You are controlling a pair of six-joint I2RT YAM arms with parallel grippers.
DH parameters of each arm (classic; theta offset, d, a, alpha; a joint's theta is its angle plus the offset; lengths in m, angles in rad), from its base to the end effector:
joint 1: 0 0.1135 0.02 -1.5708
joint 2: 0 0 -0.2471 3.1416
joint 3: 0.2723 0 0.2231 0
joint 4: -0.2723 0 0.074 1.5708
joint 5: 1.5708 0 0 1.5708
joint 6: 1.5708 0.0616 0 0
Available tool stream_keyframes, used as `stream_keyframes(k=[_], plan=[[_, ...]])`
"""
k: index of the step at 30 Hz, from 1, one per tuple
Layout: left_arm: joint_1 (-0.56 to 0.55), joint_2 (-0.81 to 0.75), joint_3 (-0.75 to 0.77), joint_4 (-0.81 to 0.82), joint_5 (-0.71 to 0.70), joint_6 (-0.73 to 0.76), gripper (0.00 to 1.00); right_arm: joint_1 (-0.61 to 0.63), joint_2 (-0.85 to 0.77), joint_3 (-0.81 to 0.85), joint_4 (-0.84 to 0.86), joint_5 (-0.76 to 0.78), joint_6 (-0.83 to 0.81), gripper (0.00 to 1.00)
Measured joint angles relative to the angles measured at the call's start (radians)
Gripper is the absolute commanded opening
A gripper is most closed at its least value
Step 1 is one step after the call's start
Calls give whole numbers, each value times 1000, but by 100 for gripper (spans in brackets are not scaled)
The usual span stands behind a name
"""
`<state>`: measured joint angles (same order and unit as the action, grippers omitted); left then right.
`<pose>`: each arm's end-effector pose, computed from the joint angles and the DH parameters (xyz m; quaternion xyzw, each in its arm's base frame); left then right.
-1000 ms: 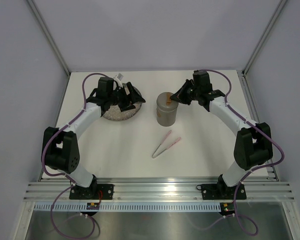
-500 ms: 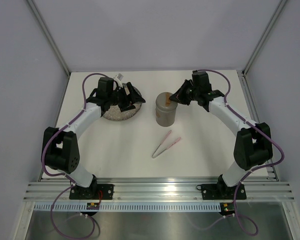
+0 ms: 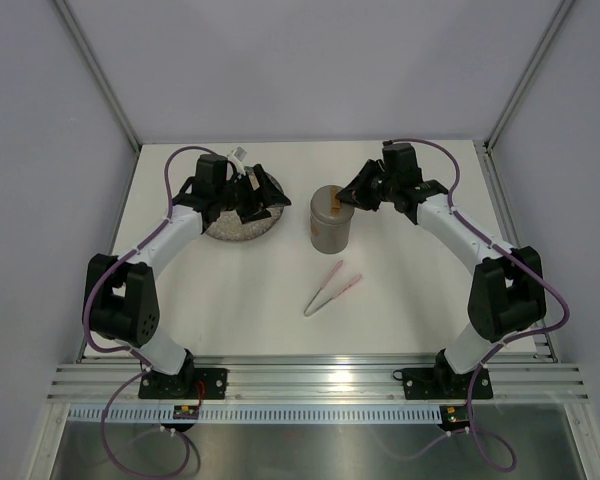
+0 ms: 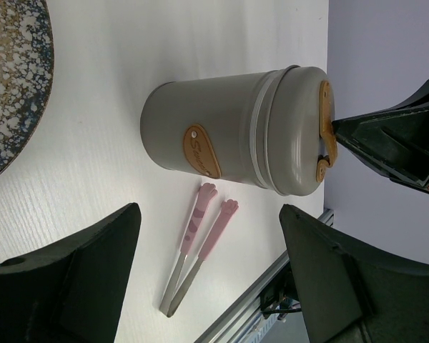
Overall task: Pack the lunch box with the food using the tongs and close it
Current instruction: Close the box lid on the packing box.
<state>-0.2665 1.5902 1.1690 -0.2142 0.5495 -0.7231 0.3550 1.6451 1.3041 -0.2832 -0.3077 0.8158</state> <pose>0.3265 -0.1225 0.2524 -0.0753 0.8645 -0.4192 0.2669 0.3391 0.1456 0.2670 0.1329 0.8723 0.3626 0.3001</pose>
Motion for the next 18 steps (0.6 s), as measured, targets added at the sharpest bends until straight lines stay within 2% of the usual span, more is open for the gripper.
stream_keyframes(k=[6, 12, 14, 18], plan=[[0, 0, 0, 0, 0, 0, 82, 3, -7, 5, -12, 1, -9, 30], [0, 0, 0, 0, 0, 0, 82, 4, -8, 27, -35, 1, -16, 30], [0, 0, 0, 0, 0, 0, 82, 4, -8, 34, -37, 0, -17, 26], [0, 0, 0, 0, 0, 0, 82, 5, -8, 46, -37, 0, -20, 11]])
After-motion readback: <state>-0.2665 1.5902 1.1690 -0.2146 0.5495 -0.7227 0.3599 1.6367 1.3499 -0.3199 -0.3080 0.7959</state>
